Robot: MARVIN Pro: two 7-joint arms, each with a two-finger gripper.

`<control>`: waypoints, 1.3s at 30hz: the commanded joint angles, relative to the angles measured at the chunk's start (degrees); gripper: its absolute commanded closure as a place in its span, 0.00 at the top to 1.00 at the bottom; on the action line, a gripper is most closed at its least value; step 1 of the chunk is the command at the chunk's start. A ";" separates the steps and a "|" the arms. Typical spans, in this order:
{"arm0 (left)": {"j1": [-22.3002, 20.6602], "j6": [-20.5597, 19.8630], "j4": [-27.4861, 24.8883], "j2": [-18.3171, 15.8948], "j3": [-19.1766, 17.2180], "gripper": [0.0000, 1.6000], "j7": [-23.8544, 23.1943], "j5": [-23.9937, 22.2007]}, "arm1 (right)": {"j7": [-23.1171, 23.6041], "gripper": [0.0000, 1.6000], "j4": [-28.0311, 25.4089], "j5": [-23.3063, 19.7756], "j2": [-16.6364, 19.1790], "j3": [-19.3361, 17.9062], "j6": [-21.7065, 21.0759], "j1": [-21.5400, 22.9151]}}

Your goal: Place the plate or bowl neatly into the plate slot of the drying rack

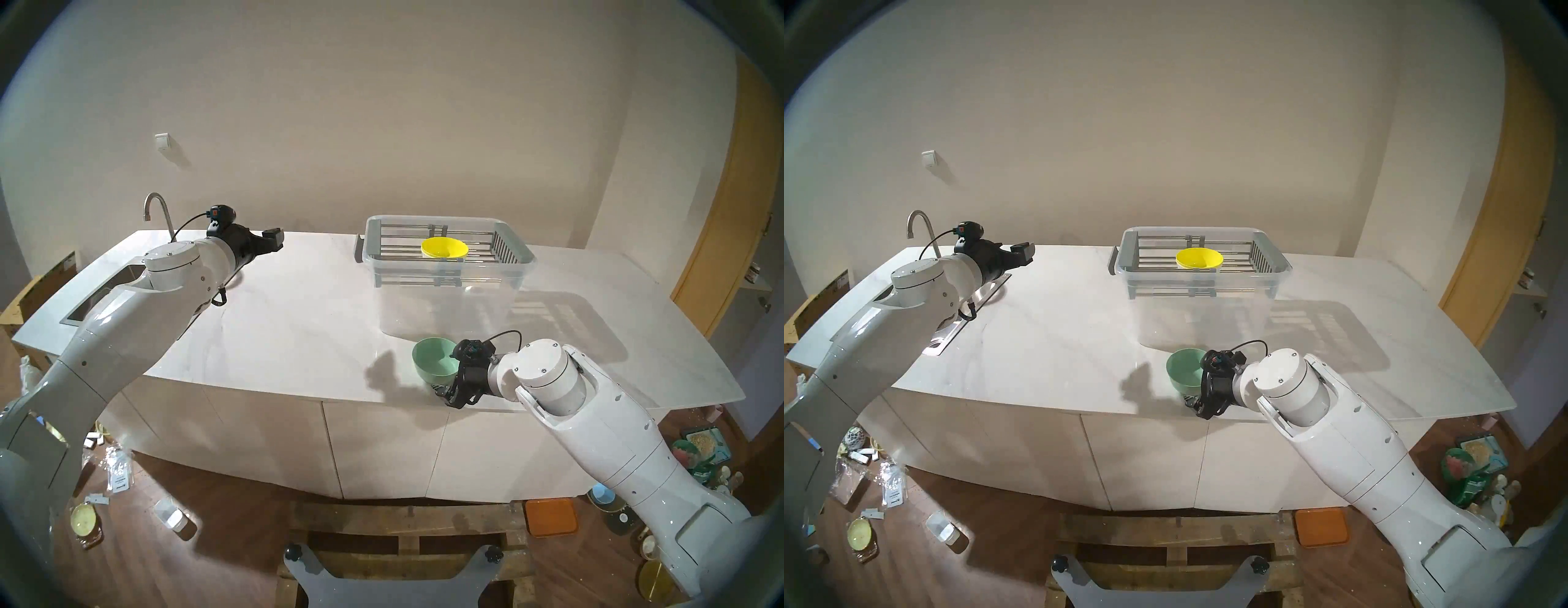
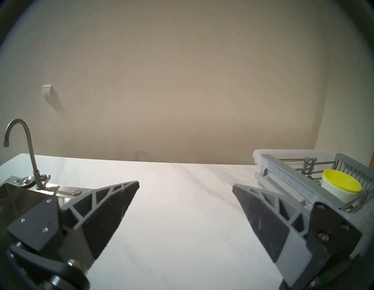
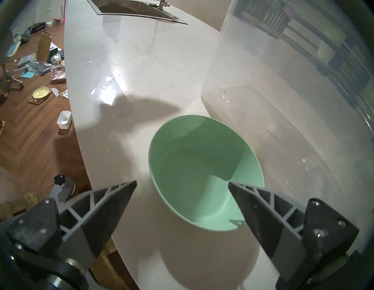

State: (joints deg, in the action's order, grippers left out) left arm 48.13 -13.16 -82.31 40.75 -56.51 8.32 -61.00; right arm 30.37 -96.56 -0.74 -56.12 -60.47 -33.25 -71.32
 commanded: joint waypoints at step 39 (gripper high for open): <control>-1.84 0.42 -0.88 -0.16 -1.07 1.00 -0.44 -0.03 | 0.35 0.00 -19.98 -5.28 -1.77 -16.69 -16.04 -1.12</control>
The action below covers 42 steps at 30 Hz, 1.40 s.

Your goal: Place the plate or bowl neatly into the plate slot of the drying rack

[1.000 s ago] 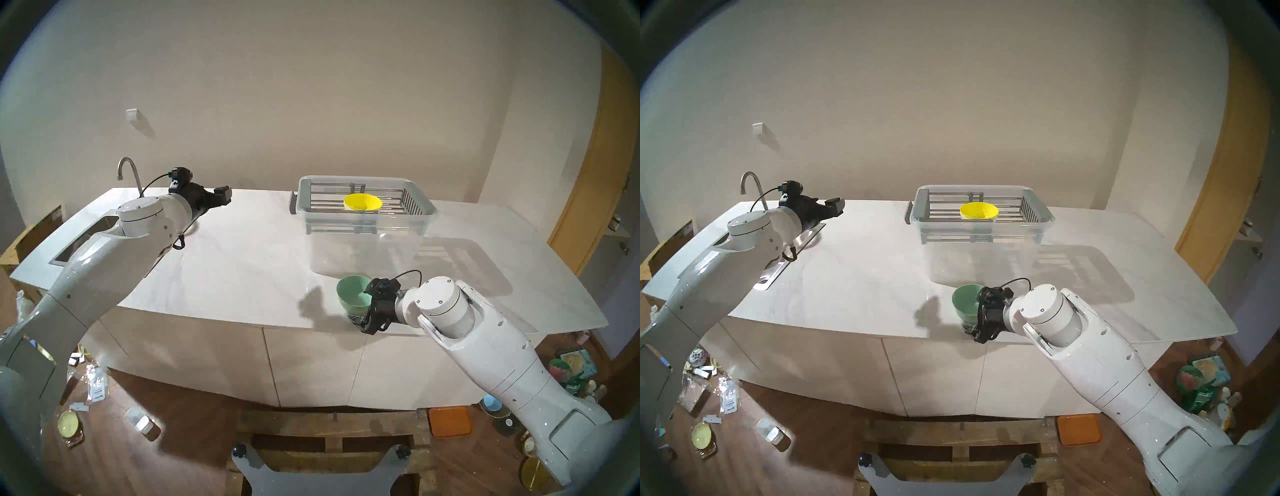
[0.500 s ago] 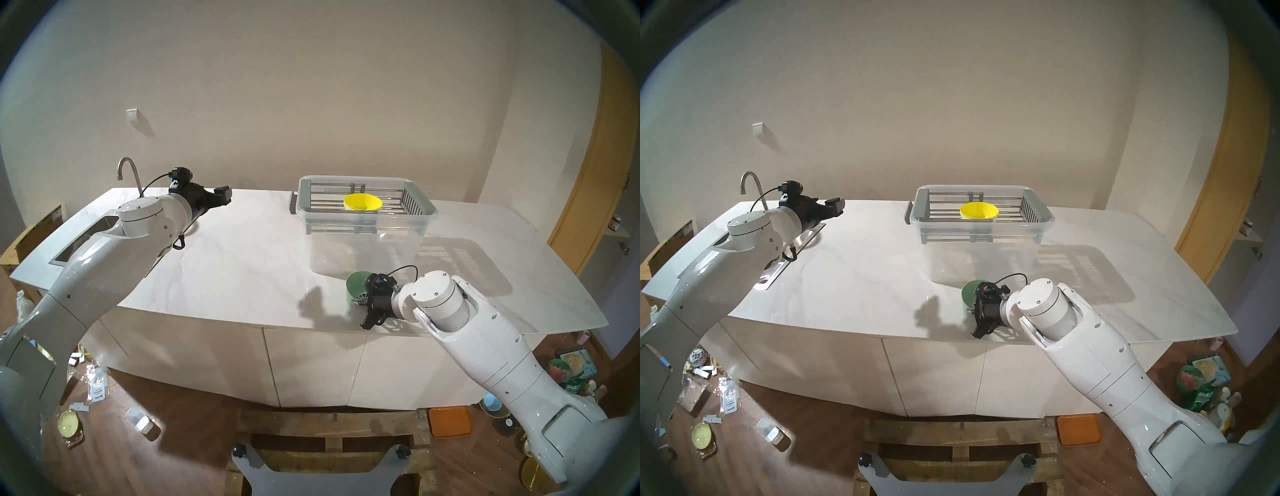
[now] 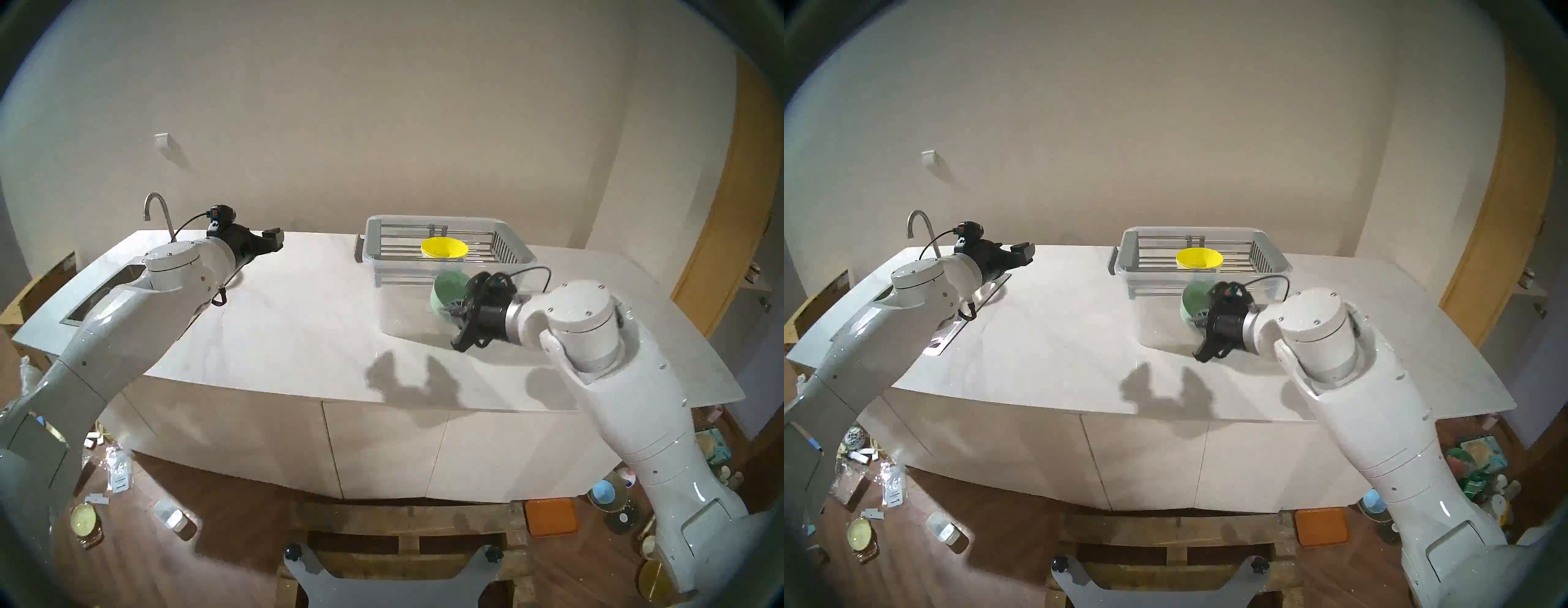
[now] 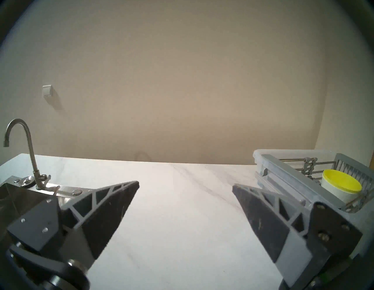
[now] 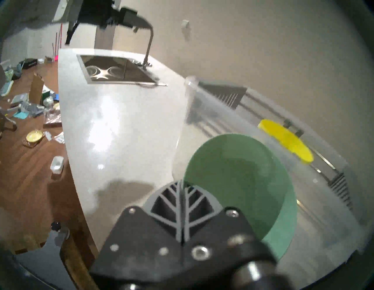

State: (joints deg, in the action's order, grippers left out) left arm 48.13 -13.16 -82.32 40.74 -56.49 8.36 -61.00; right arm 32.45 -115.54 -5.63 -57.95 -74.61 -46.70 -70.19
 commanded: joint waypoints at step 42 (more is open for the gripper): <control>-1.82 0.42 -0.89 -0.15 -1.06 1.00 -0.38 -0.03 | -1.85 0.00 18.61 5.62 -5.63 7.16 1.93 24.30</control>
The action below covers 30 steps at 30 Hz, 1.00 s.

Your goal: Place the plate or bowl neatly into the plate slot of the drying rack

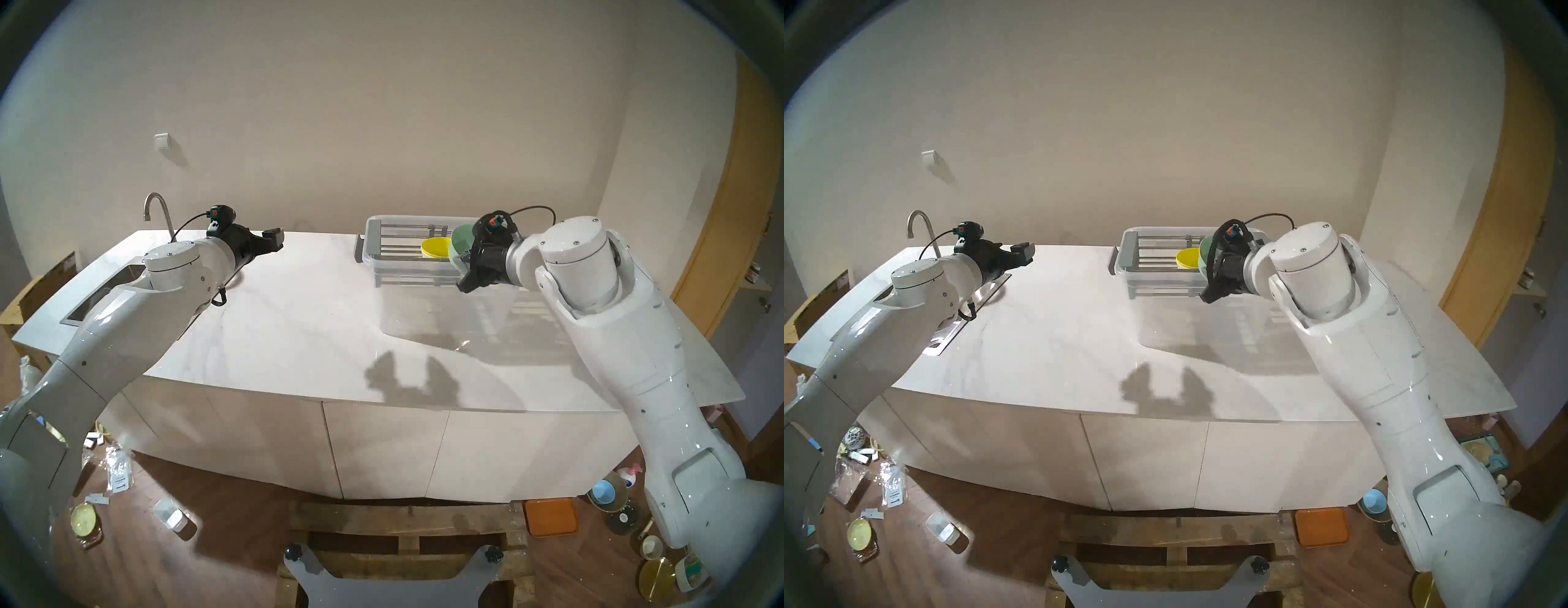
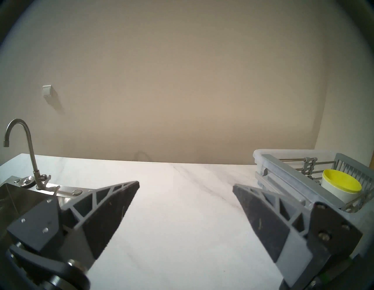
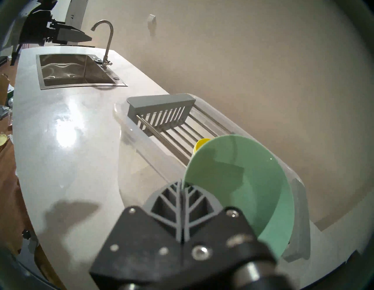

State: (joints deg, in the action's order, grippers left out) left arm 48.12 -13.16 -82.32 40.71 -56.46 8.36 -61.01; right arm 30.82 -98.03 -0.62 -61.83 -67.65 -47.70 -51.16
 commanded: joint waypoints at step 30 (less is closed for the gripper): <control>-1.84 0.43 -0.88 -0.12 -1.08 1.00 -0.43 -0.04 | 1.64 0.00 21.74 2.71 -8.59 9.94 12.72 18.90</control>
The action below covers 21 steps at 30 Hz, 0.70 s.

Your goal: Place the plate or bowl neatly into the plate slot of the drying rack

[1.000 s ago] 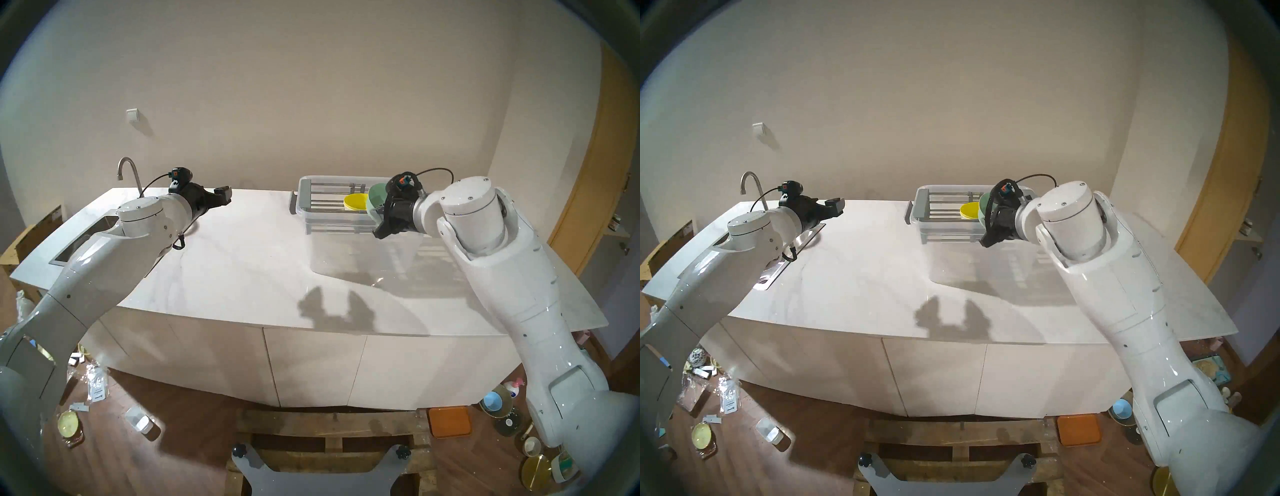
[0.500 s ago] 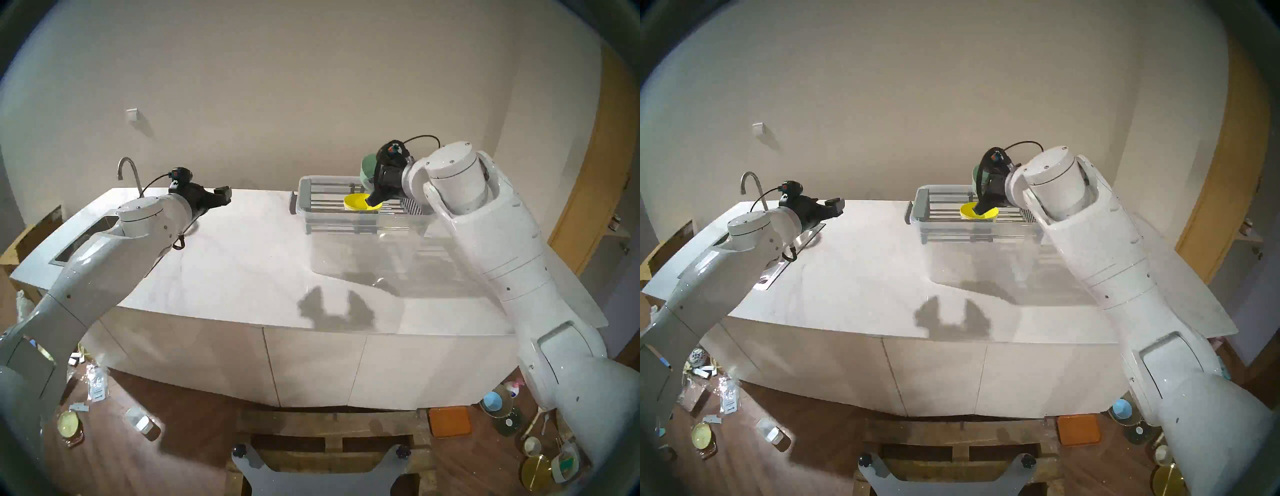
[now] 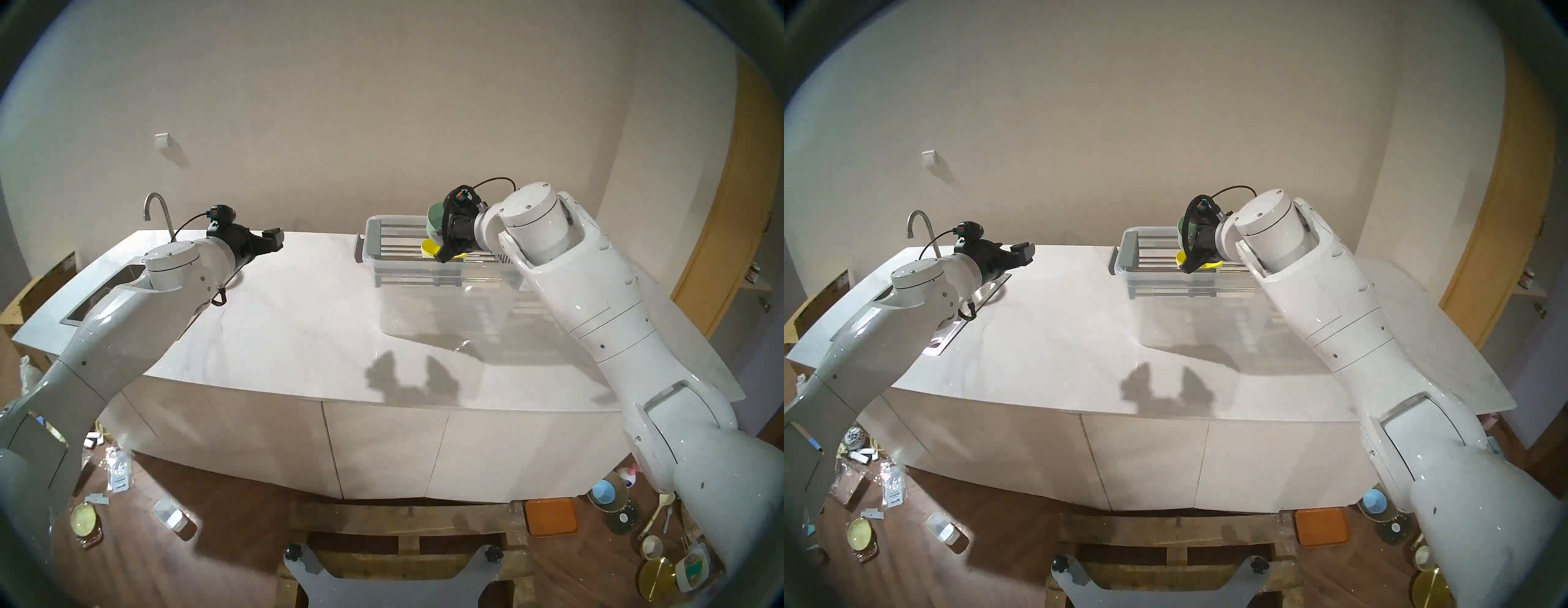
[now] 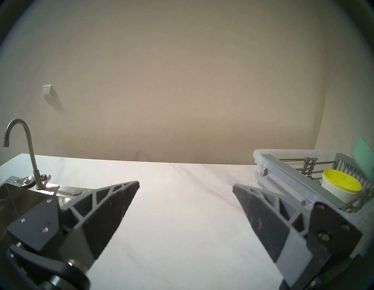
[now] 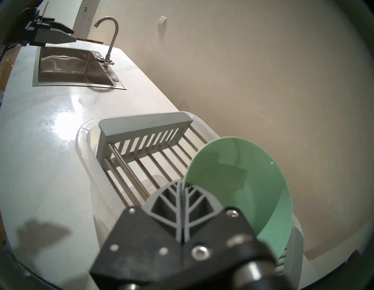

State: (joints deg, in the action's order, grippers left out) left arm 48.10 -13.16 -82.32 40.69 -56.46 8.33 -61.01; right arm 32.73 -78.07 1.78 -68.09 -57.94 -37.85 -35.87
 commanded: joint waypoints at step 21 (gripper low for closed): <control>-1.82 0.43 -0.89 -0.11 -1.06 1.00 -0.36 -0.04 | -0.41 0.35 14.16 2.15 -5.94 1.89 9.01 8.96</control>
State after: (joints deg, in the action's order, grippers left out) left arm 48.10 -13.16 -82.31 40.69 -56.44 8.36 -61.01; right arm 32.61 -63.57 3.77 -73.02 -55.53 -31.31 -30.24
